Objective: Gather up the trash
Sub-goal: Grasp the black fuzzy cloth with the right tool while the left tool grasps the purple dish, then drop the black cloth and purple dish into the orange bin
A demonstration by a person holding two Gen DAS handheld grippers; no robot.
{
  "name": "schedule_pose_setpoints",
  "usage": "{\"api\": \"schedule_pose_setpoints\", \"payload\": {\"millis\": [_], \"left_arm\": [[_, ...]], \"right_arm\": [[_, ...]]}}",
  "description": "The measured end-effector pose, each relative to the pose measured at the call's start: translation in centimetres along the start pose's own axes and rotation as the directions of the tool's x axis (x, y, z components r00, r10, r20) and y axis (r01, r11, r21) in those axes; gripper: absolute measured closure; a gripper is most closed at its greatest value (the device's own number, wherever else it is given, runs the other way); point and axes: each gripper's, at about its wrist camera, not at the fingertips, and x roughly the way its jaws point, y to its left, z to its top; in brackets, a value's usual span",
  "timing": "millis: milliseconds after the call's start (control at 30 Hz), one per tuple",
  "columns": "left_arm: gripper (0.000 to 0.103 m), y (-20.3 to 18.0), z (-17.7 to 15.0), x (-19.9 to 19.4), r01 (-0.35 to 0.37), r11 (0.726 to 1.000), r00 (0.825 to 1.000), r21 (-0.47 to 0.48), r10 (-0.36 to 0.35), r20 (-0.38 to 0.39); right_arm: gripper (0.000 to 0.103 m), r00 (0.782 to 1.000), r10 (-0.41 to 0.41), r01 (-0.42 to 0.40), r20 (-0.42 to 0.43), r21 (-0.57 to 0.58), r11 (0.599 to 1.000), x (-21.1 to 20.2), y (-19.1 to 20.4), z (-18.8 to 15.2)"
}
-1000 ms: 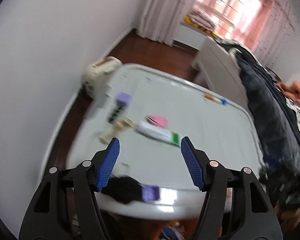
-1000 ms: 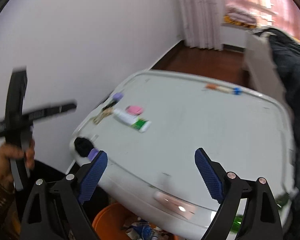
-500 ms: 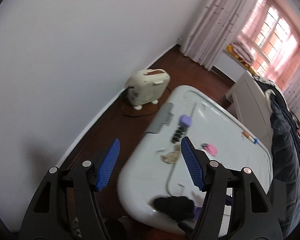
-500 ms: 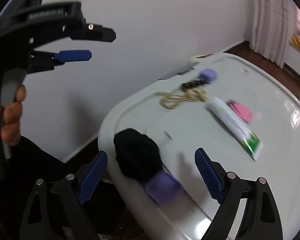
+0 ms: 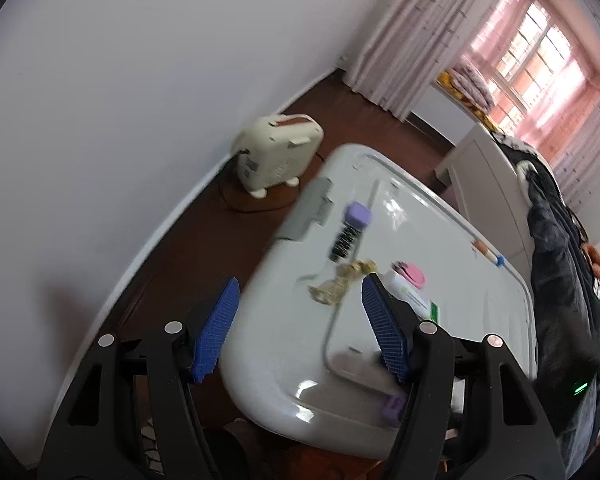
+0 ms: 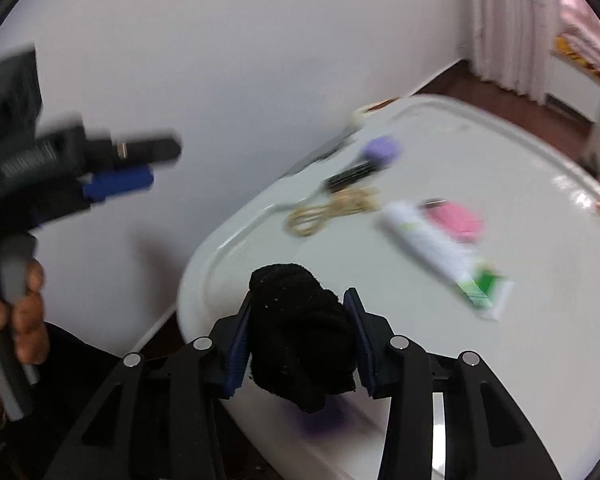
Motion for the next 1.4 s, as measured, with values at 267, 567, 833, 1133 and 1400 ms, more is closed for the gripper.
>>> {"api": "schedule_pose_setpoints", "payload": {"millis": [267, 567, 833, 1133, 1400], "left_arm": [[0.034, -7.8, -2.6, 2.9, 0.117, 0.961, 0.987, 0.249, -0.086, -0.133], [0.034, -12.9, -7.8, 5.6, 0.054, 0.905, 0.96, 0.422, 0.069, -0.271], [0.034, -13.3, -13.2, 6.6, 0.014, 0.865, 0.941, 0.502, 0.159, -0.299], [0.066, -13.5, -13.2, 4.4, 0.074, 0.865, 0.965, 0.495, 0.063, -0.253], [0.066, -16.5, -17.0, 1.2, 0.137, 0.802, 0.951, 0.582, 0.058, -0.303]], "right_arm": [[0.06, 0.976, -0.169, 0.155, 0.139, 0.111, 0.982, -12.4, -8.0, -2.7], [0.059, 0.936, -0.257, 0.183, 0.239, 0.293, 0.938, -20.5, -15.0, -6.7], [0.058, 0.941, -0.217, 0.139, 0.26, 0.287, 0.948, -21.9, -15.1, -8.2], [0.058, 0.954, -0.185, 0.126, 0.236, 0.246, 0.961, -20.8, -13.2, -8.3], [0.058, 0.979, -0.13, 0.094, 0.157, 0.22, 0.971, -19.2, -8.7, -12.0]]}}
